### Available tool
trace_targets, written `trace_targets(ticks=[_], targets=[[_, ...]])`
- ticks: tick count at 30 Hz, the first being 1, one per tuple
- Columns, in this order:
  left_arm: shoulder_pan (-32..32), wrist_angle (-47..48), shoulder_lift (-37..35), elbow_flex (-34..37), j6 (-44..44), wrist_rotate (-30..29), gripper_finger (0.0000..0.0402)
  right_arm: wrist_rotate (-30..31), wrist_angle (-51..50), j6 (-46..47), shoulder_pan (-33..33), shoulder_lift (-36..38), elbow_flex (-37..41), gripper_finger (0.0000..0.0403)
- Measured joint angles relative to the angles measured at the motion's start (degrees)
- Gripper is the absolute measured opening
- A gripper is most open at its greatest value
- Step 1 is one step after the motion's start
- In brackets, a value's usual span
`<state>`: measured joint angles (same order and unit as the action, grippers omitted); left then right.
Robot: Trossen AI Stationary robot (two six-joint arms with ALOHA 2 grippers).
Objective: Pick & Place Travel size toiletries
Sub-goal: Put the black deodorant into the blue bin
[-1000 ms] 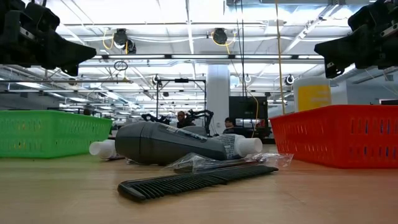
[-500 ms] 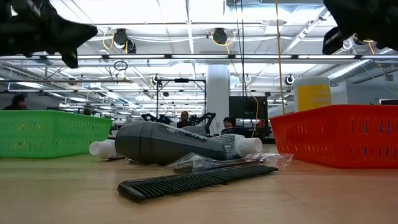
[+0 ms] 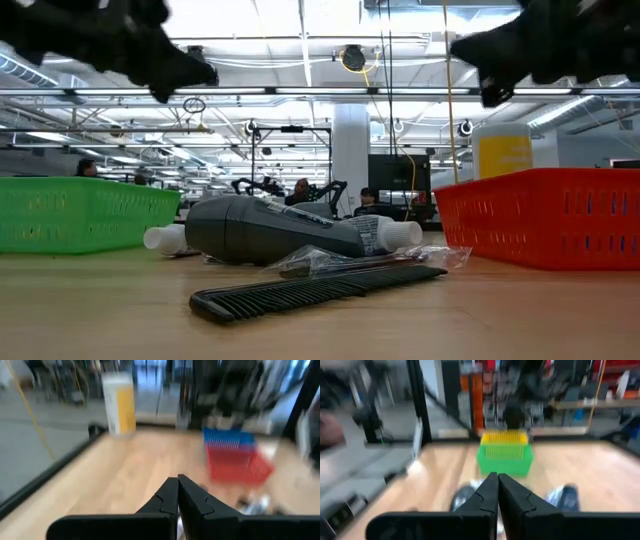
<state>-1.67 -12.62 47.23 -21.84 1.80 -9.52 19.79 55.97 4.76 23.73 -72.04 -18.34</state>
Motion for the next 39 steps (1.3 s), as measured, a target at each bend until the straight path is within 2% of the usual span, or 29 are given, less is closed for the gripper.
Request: trace_targets(ticks=[5,8,11,16,20,23,28,39], targets=[[-3.1,15.37,14.37,-13.08,-1.52,0.7,0.001,-0.46,-1.29,0.55,-1.97,-11.38,-10.44,0.0009],[-5.95,18.74,20.79,-17.23,0.78,0.18,0.001,-3.01,-9.97,2.39,-4.66,-16.75,-17.41,0.0037],[-9.67,14.68,25.99,-16.94,4.95,-3.23,0.001,-5.02,-19.17,3.05,-7.35,-21.4,-25.11,0.0084],[-16.72,3.26,31.61,-14.09,9.81,-13.71,0.001,-5.13,-35.05,2.85,-11.57,-27.98,-35.34,0.0178],[-19.71,-4.23,34.99,-13.74,9.87,-16.64,0.001,-11.4,-39.09,2.55,-14.72,-32.9,-40.11,0.0236],[-20.37,-7.04,36.3,-13.71,8.29,-16.5,0.001,-13.59,-39.25,2.26,-16.19,-36.58,-41.54,0.0259],[-19.85,-7.15,36.49,-13.69,8.87,-16.59,0.001,-13.58,-38.76,2.52,-17.29,-39.86,-42.23,0.0259],[-19.67,-6.94,36.49,-13.69,9.01,-16.55,0.001,-13.71,-36.19,3.13,-17.38,-41.59,-42.17,0.0198]])
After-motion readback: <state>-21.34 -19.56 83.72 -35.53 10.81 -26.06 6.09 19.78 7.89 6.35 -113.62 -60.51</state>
